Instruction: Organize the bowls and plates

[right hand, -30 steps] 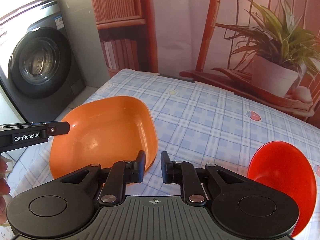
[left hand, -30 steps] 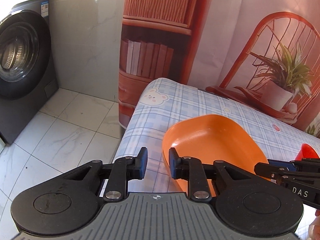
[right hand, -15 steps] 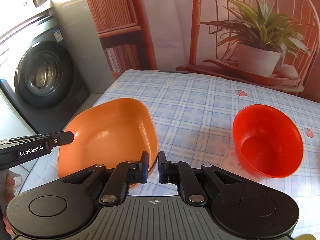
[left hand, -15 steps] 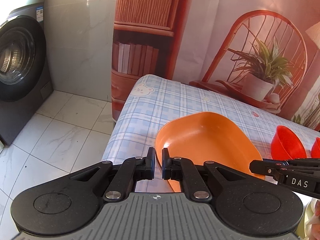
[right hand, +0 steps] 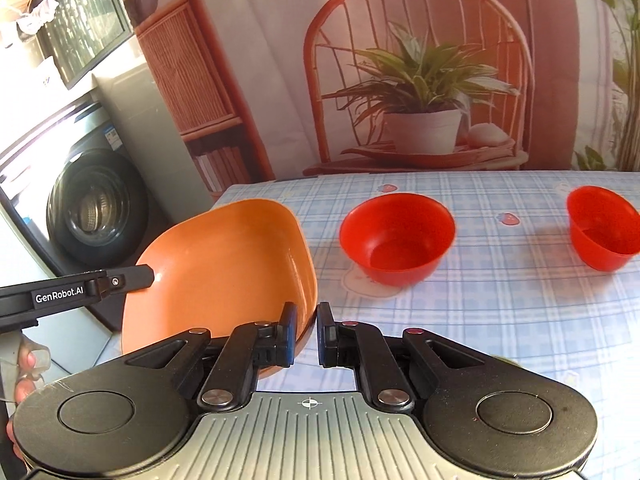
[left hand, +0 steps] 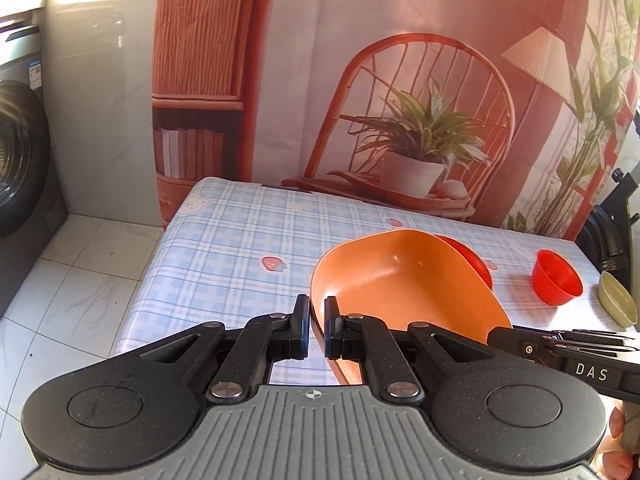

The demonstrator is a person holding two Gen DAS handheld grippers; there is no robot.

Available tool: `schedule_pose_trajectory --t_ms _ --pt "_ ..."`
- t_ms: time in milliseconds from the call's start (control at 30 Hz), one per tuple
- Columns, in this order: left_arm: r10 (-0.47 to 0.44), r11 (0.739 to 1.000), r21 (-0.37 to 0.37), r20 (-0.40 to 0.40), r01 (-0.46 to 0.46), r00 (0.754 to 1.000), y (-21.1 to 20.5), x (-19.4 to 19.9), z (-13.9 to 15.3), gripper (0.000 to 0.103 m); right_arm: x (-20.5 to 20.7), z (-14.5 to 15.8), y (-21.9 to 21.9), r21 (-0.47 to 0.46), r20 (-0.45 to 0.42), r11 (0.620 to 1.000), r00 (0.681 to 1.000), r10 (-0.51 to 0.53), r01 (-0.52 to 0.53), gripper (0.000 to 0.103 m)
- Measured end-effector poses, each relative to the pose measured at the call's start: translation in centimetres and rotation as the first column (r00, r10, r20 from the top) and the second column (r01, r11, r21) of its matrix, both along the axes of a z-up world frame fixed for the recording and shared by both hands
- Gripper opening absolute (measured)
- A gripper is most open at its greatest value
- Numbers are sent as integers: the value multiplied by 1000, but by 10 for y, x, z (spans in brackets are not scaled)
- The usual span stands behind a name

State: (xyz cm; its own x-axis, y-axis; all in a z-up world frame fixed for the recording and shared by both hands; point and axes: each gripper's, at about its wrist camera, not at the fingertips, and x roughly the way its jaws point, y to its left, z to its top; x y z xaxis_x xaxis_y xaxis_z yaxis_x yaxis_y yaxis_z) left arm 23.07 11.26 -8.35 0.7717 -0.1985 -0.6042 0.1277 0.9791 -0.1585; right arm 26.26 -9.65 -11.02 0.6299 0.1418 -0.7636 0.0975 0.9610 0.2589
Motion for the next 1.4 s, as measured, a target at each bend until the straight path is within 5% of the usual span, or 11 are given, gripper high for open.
schedule_pose_trajectory --t_ms 500,667,1400 --pt "-237 971 -3 -34 237 971 -121 -32 -24 8 -116 -3 -102 13 -40 983 982 -183 184 10" --pt "-229 971 56 -59 232 972 -138 -34 -41 8 -124 -14 -109 16 -56 980 978 -199 200 10" --pt "-204 972 94 -129 216 971 -140 -25 -68 8 -127 -31 -112 4 -99 984 979 -180 181 11"
